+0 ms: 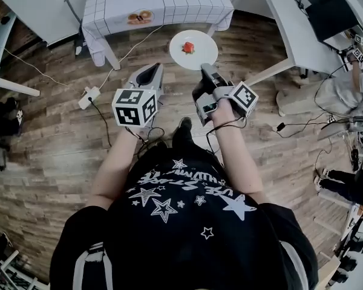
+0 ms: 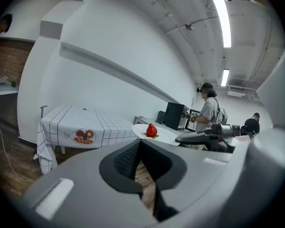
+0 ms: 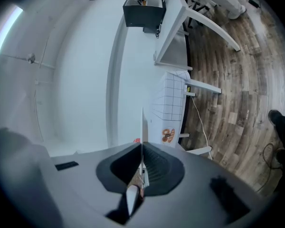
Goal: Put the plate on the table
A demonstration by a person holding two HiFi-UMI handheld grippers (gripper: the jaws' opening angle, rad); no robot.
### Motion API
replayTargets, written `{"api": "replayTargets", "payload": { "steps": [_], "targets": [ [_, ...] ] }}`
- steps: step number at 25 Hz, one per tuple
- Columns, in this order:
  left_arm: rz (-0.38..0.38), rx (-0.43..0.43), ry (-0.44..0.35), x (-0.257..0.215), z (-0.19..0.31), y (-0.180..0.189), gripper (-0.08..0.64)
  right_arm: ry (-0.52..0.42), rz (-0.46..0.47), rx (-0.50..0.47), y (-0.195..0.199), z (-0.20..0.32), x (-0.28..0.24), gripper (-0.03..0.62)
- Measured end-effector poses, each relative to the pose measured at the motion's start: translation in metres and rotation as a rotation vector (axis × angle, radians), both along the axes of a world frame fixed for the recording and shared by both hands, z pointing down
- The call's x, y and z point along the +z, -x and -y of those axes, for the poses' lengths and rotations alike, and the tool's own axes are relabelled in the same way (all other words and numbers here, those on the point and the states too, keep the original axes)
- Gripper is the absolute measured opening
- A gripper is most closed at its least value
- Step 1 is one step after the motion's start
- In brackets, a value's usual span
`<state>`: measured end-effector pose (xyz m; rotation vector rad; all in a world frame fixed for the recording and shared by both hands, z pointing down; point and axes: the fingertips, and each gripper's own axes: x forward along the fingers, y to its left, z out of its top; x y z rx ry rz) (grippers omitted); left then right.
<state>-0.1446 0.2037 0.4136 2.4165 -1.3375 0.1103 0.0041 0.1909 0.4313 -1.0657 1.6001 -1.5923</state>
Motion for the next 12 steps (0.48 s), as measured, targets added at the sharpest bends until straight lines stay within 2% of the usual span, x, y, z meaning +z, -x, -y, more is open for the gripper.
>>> {"api": "replayTargets", "payload": {
  "steps": [12],
  "targets": [
    [-0.008, 0.011, -0.009, -0.0054, -0.0005, -0.0007, 0.009, 0.003, -0.018, 0.007, -0.0031, -0.0029, -0.0023, 0.020]
  ]
}}
